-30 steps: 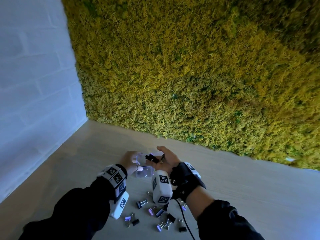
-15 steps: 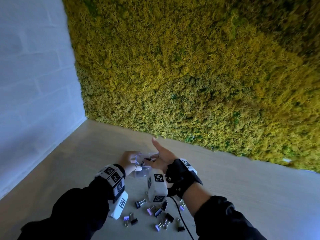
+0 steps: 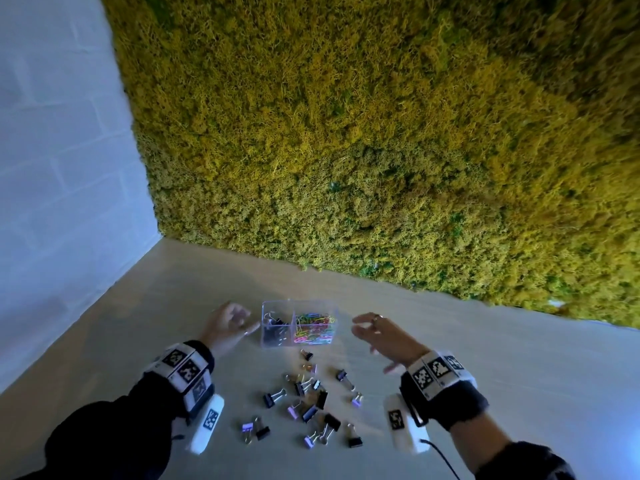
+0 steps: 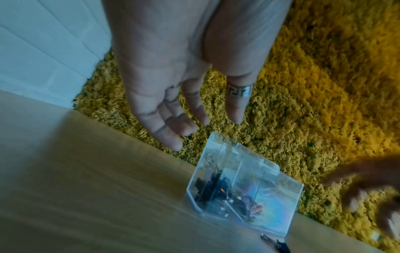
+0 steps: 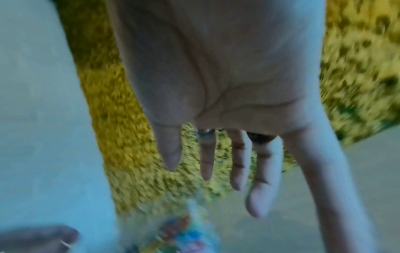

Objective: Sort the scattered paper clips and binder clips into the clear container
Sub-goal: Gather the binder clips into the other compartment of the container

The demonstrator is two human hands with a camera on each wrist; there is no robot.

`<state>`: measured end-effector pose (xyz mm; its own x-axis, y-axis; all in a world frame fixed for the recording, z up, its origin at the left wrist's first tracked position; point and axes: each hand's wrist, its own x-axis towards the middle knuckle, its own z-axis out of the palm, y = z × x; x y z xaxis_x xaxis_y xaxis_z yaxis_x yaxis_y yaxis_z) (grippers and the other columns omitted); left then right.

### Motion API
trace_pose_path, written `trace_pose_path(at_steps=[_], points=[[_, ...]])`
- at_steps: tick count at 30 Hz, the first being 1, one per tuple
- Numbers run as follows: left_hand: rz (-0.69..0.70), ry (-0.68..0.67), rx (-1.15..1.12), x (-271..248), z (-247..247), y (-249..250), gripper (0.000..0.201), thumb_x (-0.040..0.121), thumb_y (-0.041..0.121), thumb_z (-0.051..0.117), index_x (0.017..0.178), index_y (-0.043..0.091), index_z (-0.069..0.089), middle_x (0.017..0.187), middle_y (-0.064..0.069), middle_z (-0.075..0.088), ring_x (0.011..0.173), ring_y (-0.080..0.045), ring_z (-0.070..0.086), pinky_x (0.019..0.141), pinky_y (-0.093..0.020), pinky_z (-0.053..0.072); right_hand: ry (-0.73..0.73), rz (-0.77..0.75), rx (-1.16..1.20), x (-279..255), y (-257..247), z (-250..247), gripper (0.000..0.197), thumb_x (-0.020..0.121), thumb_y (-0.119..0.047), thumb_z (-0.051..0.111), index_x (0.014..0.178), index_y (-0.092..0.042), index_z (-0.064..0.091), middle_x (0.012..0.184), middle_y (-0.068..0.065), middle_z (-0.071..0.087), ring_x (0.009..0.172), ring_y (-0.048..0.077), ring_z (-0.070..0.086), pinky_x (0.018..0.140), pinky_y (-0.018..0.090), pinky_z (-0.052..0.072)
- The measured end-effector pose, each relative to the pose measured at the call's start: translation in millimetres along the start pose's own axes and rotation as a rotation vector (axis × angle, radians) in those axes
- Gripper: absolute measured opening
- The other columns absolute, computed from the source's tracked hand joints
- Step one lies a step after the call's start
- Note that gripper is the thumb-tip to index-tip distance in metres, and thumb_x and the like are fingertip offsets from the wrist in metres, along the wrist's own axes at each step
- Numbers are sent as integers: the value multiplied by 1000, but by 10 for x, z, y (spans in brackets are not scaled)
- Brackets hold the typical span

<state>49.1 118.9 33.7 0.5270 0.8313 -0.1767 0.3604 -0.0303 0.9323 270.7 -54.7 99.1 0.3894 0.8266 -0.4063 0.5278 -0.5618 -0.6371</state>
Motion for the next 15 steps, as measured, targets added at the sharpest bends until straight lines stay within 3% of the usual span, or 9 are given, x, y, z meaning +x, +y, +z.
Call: trace_pose_path(at_steps=[2, 4, 5, 6, 7, 10, 12, 14, 15], points=[[-74, -83, 155, -159, -17, -22, 34, 72, 29, 75, 86, 18, 46, 77, -1, 46, 66, -17, 45, 48, -22, 33, -91, 99, -263, -53, 347, 96, 85, 67, -72, 51, 137, -28, 29, 141, 16, 26, 124, 33, 41, 105, 48, 36], [-168, -259, 480, -344, 9, -71, 60, 65, 42, 78, 104, 22, 36, 93, -3, 47, 70, -14, 49, 51, -21, 40, -190, 150, -334, -100, 667, 252, 127, 25, -92, 45, 138, -39, 21, 138, 10, 22, 129, 35, 37, 110, 47, 32], [-193, -331, 643, -431, 46, -100, 79, 57, 52, 79, 112, 23, 30, 106, -5, 45, 83, -16, 51, 60, -23, 45, -209, 148, -336, -115, 804, 335, 137, 15, -94, 43, 138, -41, 19, 131, 6, 24, 128, 33, 39, 111, 45, 31], [-199, -376, 751, -519, 96, -125, 94, 50, 57, 79, 119, 22, 26, 118, -7, 40, 96, -19, 48, 69, -26, 47, -207, 132, -322, -132, 901, 416, 140, 11, -94, 45, 138, -40, 21, 123, 1, 26, 125, 30, 40, 111, 44, 32], [-205, -418, 785, -617, 167, -120, 102, 48, 56, 80, 125, 21, 23, 127, -7, 34, 102, -20, 44, 71, -27, 46, -188, 114, -299, -163, 945, 487, 139, 10, -93, 48, 136, -38, 26, 118, -1, 27, 120, 27, 42, 108, 43, 34], [-173, -534, 773, -787, 457, -80, 88, 66, 27, 80, 130, 15, 20, 136, -8, 29, 110, -21, 44, 66, -23, 43, -73, 31, -222, -219, 899, 735, 135, 2, -90, 47, 123, -31, 42, 101, -7, 31, 100, 19, 40, 87, 27, 39], [-118, -518, 787, -797, 613, -40, 77, 72, 15, 75, 130, 14, 24, 136, -8, 33, 114, -20, 43, 76, -26, 45, -18, -18, -169, -220, 794, 833, 125, 12, -83, 59, 121, -25, 45, 93, -14, 31, 96, 16, 39, 82, 23, 36], [-63, -464, 779, -769, 688, -35, 69, 73, 14, 74, 128, 16, 31, 135, -7, 35, 115, -18, 42, 90, -29, 43, -54, -20, -93, -226, 728, 822, 75, 50, -50, 82, 112, -23, 51, 88, -15, 37, 93, 14, 44, 91, 29, 44], [-46, -445, 768, -771, 696, -41, 68, 72, 17, 74, 127, 17, 34, 133, -7, 36, 116, -19, 42, 94, -29, 41, -28, -32, -31, -235, 735, 798, 46, 65, -31, 80, 102, -28, 52, 86, -14, 41, 87, 12, 48, 88, 33, 49]])
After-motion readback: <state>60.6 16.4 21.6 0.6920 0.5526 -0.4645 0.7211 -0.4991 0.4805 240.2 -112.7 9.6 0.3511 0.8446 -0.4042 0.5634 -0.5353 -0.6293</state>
